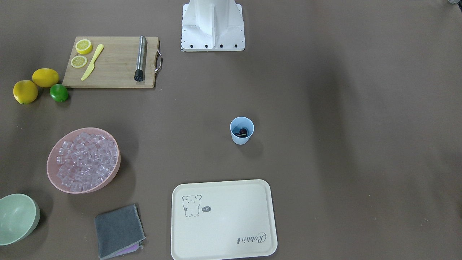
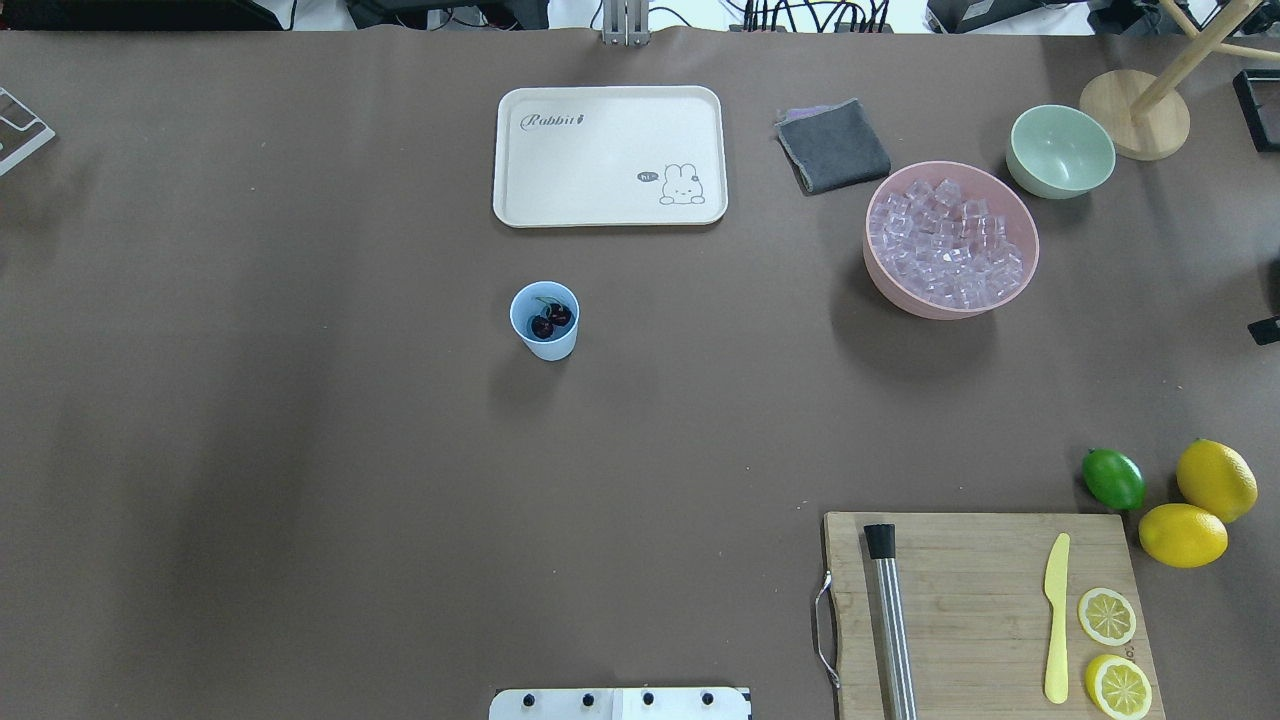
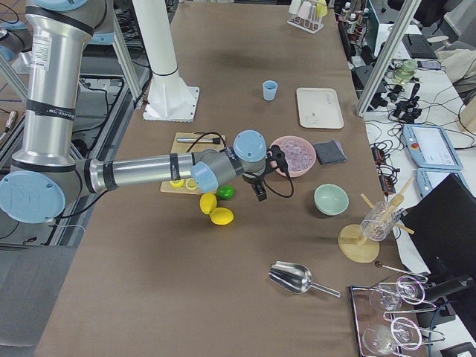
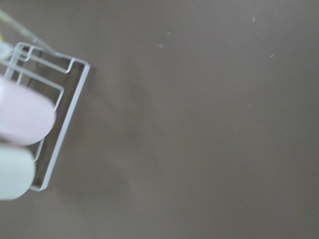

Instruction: Put ice and cherries in cup

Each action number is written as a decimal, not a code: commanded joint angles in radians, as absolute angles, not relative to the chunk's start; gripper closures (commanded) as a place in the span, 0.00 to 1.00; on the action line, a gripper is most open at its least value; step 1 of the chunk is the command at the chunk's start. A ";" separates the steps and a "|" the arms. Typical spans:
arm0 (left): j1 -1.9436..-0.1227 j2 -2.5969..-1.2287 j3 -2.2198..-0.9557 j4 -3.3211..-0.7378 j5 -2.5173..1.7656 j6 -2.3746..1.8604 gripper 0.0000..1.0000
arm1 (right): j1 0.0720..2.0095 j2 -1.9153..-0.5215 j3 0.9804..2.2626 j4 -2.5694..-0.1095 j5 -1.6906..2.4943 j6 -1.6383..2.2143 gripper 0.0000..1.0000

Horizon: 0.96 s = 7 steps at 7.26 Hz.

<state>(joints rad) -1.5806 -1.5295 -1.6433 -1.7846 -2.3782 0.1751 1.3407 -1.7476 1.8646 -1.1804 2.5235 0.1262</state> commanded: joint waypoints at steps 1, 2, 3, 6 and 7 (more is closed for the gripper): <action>-1.618 -1.480 -1.670 -1.789 -2.395 0.206 0.03 | 1.348 -1.740 1.852 -1.183 2.523 0.126 0.02; -1.615 -1.495 -1.667 -1.784 -2.392 0.201 0.03 | 1.351 -1.744 1.852 -1.186 2.522 0.126 0.02; -1.608 -1.552 -1.652 -1.746 -2.390 0.183 0.03 | 1.351 -1.750 1.852 -1.187 2.519 0.126 0.02; -1.580 -1.756 -1.444 -1.758 -2.355 0.189 0.03 | 1.354 -1.726 1.818 -1.189 2.474 0.124 0.02; -1.582 -1.758 -1.450 -1.756 -2.356 0.183 0.03 | 1.364 -1.721 1.812 -1.192 2.473 0.124 0.02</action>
<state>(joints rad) -1.5822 -1.7281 -1.4735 -1.7562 -2.3587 0.1880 1.3559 -1.7290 1.8275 -1.1906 2.4783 0.1252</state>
